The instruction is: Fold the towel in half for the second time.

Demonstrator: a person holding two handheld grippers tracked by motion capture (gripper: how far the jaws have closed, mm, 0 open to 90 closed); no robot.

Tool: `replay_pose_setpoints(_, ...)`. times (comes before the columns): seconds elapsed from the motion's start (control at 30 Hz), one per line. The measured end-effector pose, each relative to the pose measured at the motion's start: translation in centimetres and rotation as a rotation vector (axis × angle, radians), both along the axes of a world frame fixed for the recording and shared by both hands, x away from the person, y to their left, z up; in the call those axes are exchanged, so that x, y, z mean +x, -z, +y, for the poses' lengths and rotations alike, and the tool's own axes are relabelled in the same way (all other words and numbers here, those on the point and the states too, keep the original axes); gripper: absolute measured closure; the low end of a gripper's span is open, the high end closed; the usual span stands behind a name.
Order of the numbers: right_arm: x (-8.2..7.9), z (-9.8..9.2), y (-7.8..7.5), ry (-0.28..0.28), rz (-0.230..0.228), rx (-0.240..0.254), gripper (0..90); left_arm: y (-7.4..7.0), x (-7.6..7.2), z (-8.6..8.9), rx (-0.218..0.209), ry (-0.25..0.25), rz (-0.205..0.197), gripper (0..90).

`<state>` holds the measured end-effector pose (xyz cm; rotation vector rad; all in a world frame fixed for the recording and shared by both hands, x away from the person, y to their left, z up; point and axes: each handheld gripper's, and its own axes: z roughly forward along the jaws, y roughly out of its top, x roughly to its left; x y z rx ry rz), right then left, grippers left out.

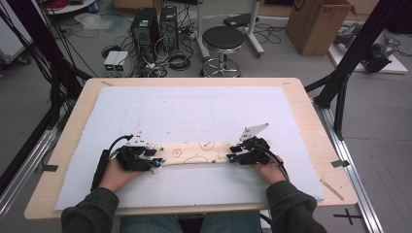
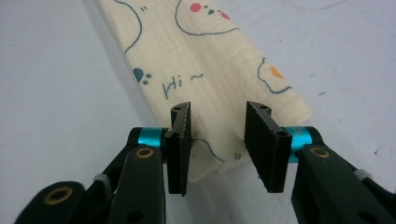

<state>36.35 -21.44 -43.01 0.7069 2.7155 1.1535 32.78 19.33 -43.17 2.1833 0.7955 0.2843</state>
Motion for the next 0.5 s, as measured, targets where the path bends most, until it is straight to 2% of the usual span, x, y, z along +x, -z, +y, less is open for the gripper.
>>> replay_pose_setpoints(0.03,0.0,0.0,0.0,0.001,0.002,0.004,59.5,-0.2,0.0,0.1,-0.014,-0.003,-0.005,51.2)
replay_pose_setpoints(0.07,-0.1,0.0,-0.2,0.0,-0.015,0.01,58.9,-0.3,0.0,0.2,-0.026,-0.005,-0.009,48.7)
replay_pose_setpoints(0.13,-0.1,-0.1,-0.7,-0.003,-0.037,0.036,56.7,-0.7,0.0,0.7,-0.075,-0.012,-0.025,47.6)
replay_pose_setpoints(0.17,0.0,-0.1,-1.0,0.004,-0.043,0.051,55.1,-0.9,0.1,1.0,-0.08,-0.019,-0.026,47.5)
replay_pose_setpoints(0.23,0.5,0.0,-1.2,0.011,-0.045,0.069,50.6,-0.9,0.4,1.1,-0.079,-0.033,-0.022,46.4)
replay_pose_setpoints(0.3,0.8,0.3,-1.1,0.014,-0.043,0.066,48.2,-0.7,0.6,1.1,-0.055,-0.027,-0.014,46.1)
replay_pose_setpoints(0.43,1.2,1.1,-0.1,0.01,-0.021,0.004,45.1,0.0,0.6,1.0,-0.024,-0.008,0.004,46.2)
replay_pose_setpoints(0.5,1.3,1.1,0.1,0.002,-0.022,-0.006,45.1,0.2,0.5,1.0,-0.023,-0.001,0.006,46.3)
